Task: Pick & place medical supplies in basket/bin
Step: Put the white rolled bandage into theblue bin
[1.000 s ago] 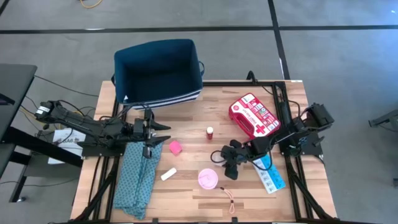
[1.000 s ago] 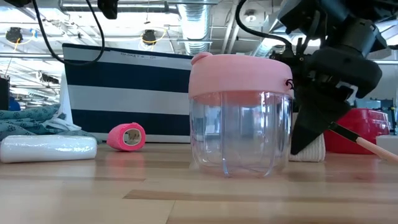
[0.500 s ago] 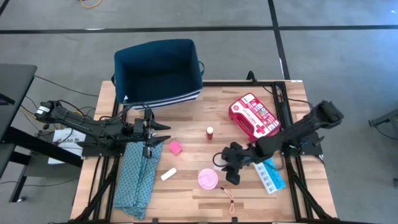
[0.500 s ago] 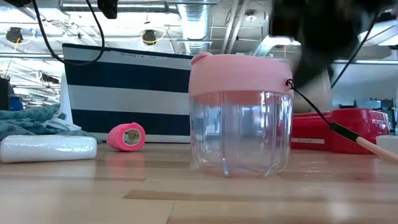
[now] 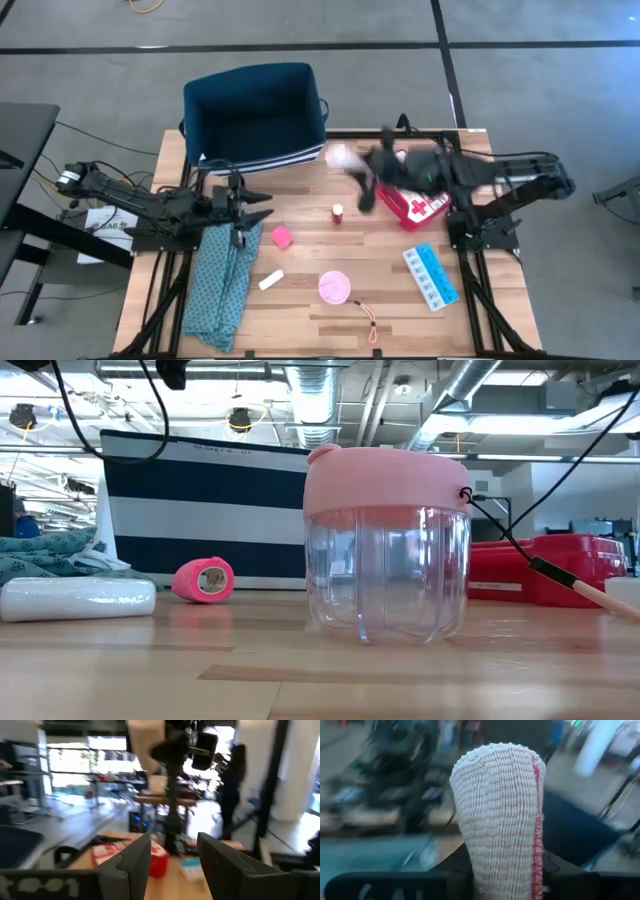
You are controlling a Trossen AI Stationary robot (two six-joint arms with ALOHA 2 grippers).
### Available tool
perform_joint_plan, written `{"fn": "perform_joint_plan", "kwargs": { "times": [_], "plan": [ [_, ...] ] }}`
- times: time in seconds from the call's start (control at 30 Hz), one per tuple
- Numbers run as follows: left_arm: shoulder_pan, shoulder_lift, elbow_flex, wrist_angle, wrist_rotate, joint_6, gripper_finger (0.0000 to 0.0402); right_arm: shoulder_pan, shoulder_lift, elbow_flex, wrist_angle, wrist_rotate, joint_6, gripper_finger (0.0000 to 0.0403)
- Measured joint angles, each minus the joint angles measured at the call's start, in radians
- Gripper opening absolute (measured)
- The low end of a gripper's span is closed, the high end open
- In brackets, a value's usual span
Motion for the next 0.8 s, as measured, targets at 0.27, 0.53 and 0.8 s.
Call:
{"fn": "perform_joint_plan", "kwargs": {
  "times": [0.27, 0.53, 0.8],
  "plan": [
    [-0.002, -0.047, 0.0, 0.19, -0.09, 0.197, 0.0154, -0.321, 0.277, 0.141, 0.189, -0.334, -0.033, 0.0095],
    [-0.001, -0.11, 0.0, 0.235, -0.33, 0.51, 0.0154, -0.44, 0.649, 0.38, 0.196, -0.337, -0.083, 0.0096],
    [-0.001, -0.12, 0.0, 0.225, -0.359, 0.569, 0.0154, -0.457, 0.919, 0.73, -0.094, -0.338, -0.16, 0.0109]
  ]
}}
